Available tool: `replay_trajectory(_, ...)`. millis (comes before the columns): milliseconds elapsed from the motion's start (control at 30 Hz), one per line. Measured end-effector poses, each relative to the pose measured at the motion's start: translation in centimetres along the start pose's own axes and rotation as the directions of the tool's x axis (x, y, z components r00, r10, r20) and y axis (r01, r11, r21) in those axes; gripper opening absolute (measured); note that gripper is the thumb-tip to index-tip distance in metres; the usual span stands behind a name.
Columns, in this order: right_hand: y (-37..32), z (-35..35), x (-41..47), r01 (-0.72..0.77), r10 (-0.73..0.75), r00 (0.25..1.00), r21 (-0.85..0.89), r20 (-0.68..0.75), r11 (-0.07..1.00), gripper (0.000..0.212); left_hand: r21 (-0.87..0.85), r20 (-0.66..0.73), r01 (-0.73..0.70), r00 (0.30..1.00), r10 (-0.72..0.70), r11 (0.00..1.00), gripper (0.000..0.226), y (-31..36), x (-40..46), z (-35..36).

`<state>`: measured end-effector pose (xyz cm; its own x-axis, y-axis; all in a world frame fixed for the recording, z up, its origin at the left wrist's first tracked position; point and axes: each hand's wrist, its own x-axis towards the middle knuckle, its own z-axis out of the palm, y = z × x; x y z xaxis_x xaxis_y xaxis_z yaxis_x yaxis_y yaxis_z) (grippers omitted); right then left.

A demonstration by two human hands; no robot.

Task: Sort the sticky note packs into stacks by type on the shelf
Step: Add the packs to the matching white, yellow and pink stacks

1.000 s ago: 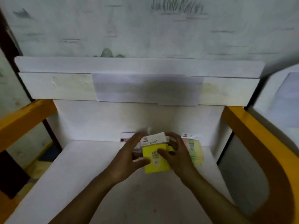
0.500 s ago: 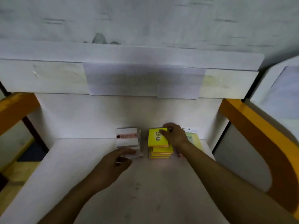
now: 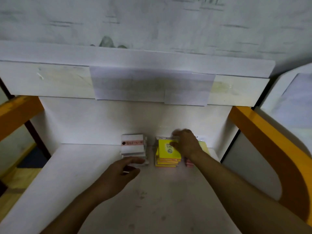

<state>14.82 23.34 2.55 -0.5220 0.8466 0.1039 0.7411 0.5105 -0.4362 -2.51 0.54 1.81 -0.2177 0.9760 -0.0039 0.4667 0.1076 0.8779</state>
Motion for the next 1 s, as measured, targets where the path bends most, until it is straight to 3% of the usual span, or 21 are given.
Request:
replay_trajectory(133,-1.2,-2.4,-2.3,0.042,-0.019,0.995,0.231,-0.101,0.972,0.033,-0.039,-0.008,-0.054,0.999,0.053,0.998,0.032,1.7,0.6,0.8)
replay_trajectory(267,-1.9,-5.8,-7.0,0.091,-0.093,0.996,0.422,-0.016,0.902,0.032,-0.087,0.001,-0.123,0.992,0.123,0.989,0.031,4.9,1.7,2.5)
replay_trajectory(400,0.0,-9.4,-10.8,0.121,-0.142,0.99,0.383,0.026,0.916,0.043,-0.184,-0.03,-0.195,0.981,0.192,0.963,0.024,9.4,2.4,5.6)
replay_trajectory(500,1.9,-13.8,-14.0,0.157,-0.154,0.987,0.464,-0.045,0.872,0.047,-0.204,-0.051,-0.269,0.963,0.264,0.941,0.035,13.9,2.3,8.0)
replay_trajectory(567,3.4,-17.1,-16.9,0.207,-0.159,0.978,0.508,-0.137,0.836,0.046,-0.221,-0.047,-0.298,0.954,0.295,0.929,0.022,17.0,2.0,10.2)
replay_trajectory(667,6.7,-22.0,-21.1,0.282,-0.159,0.951,0.529,-0.267,0.8,0.04,-0.202,-0.051,-0.381,0.924,0.378,0.902,0.025,22.2,0.9,14.4)
replay_trajectory(800,13.4,-26.7,-25.4,0.246,-0.123,0.953,0.474,-0.276,0.845,0.036,-0.162,-0.1,-0.46,0.888,0.449,0.873,0.023,28.2,-1.2,21.5)
replay_trajectory(1000,23.8,-28.9,-29.2,0.141,-0.021,0.968,0.468,-0.251,0.872,0.035,-0.029,0.024,-0.487,0.873,0.488,0.873,0.024,31.6,-2.1,32.0)
